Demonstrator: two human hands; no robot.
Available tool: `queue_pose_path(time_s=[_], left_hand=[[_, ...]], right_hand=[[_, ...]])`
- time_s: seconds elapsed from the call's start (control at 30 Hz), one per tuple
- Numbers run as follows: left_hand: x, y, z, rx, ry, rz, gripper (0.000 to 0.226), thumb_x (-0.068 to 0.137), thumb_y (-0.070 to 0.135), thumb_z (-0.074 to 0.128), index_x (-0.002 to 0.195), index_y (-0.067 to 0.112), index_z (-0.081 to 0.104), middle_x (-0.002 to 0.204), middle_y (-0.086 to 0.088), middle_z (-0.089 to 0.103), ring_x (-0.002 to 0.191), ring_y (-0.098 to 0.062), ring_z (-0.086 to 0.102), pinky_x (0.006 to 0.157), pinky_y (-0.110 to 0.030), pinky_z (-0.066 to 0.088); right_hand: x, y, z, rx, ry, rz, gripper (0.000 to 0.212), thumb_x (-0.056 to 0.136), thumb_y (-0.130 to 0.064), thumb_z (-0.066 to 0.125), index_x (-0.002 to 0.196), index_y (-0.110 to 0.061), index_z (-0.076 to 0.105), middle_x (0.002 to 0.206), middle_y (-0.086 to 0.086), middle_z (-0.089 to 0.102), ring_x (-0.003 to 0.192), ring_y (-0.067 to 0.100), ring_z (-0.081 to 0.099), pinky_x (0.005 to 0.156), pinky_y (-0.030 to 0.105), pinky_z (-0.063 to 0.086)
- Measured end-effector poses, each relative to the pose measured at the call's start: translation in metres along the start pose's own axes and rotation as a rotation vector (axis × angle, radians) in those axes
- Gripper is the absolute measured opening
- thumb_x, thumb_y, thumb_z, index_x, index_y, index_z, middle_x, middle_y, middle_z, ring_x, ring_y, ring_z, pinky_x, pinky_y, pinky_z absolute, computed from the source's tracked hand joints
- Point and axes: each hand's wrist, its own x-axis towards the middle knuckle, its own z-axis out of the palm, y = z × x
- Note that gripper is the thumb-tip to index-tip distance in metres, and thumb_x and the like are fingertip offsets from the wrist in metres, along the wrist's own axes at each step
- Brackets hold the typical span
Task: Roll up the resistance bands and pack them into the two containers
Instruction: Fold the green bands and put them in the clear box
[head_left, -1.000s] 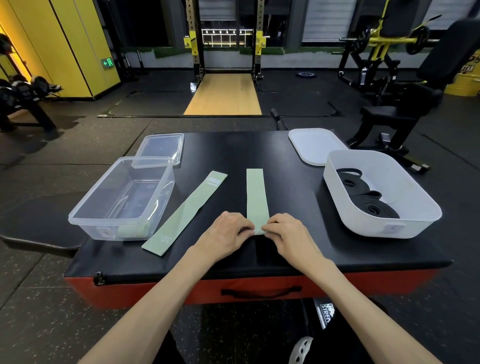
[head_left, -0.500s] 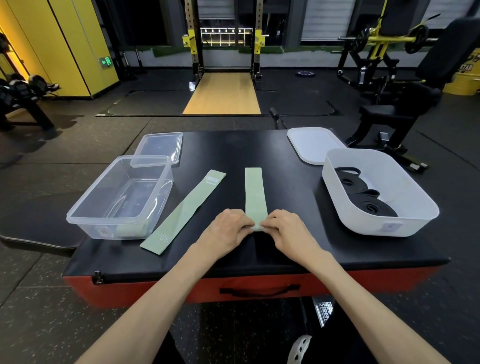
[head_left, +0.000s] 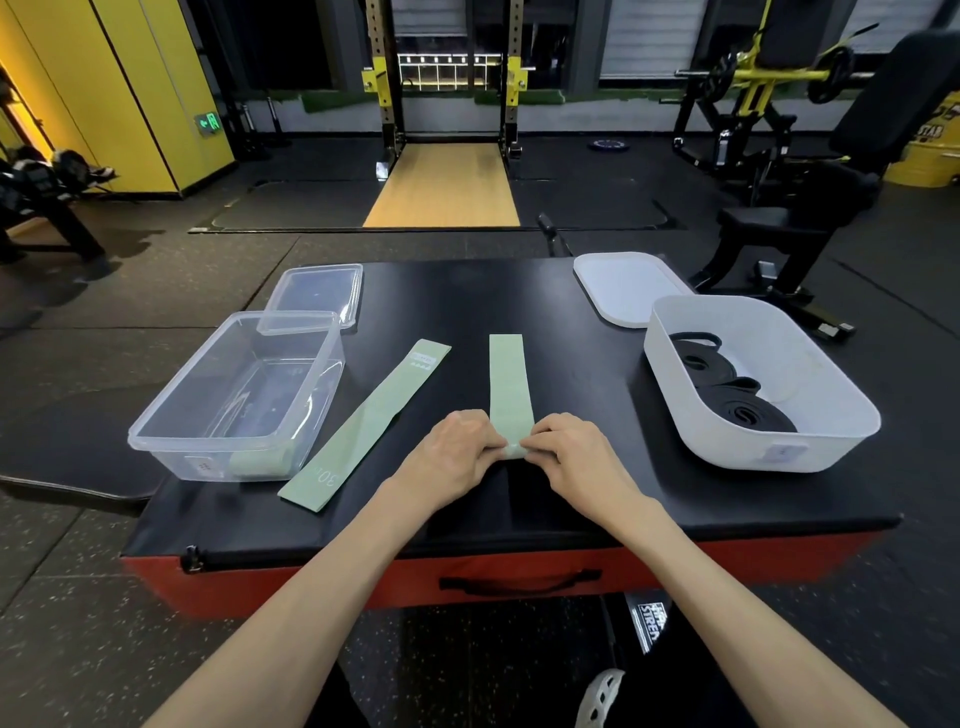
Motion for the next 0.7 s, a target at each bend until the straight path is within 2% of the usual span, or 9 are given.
queue_pose_path(time_s=[0.17, 0.3, 0.5, 0.7], left_hand=[[-0.0041, 0.0077, -0.0011, 0.027, 0.072, -0.012, 0.019, 0.093, 0.022, 0.06, 0.101, 0.01, 0.073, 0.098, -0.004, 0.061, 0.092, -0.021, 0.057, 0.082, -0.036, 0.048], [-0.0033, 0.0069, -0.0036, 0.068, -0.003, -0.031, 0.021, 0.089, 0.021, 0.064, 0.106, 0.011, 0.071, 0.102, -0.006, 0.063, 0.093, -0.024, 0.058, 0.084, -0.038, 0.047], [0.0019, 0.0034, -0.0034, 0.117, -0.079, -0.04, 0.021, 0.094, 0.019, 0.054, 0.105, 0.007, 0.068, 0.099, -0.011, 0.064, 0.094, -0.029, 0.057, 0.087, -0.039, 0.044], [0.0015, 0.0021, -0.0037, 0.1, -0.111, -0.059, 0.023, 0.095, 0.02, 0.051, 0.113, 0.011, 0.061, 0.107, -0.007, 0.062, 0.101, -0.024, 0.054, 0.092, -0.03, 0.038]], right_hand=[[0.0054, 0.0069, 0.002, -0.011, -0.059, 0.021, 0.011, 0.082, -0.009, 0.07, 0.09, -0.01, 0.076, 0.089, 0.004, 0.069, 0.082, 0.027, 0.062, 0.074, 0.03, 0.048], [0.0068, 0.0058, 0.0009, -0.006, -0.086, 0.036, 0.013, 0.085, -0.011, 0.067, 0.093, -0.009, 0.076, 0.091, 0.005, 0.068, 0.084, 0.027, 0.061, 0.076, 0.031, 0.048], [0.0041, 0.0032, -0.0013, 0.004, -0.118, 0.086, 0.022, 0.088, -0.013, 0.064, 0.109, -0.009, 0.071, 0.103, 0.006, 0.063, 0.097, 0.024, 0.057, 0.085, 0.032, 0.046], [0.0039, -0.0007, -0.0012, -0.018, -0.101, 0.074, 0.02, 0.09, -0.006, 0.06, 0.106, -0.006, 0.072, 0.102, 0.009, 0.065, 0.096, 0.028, 0.058, 0.081, 0.031, 0.041]])
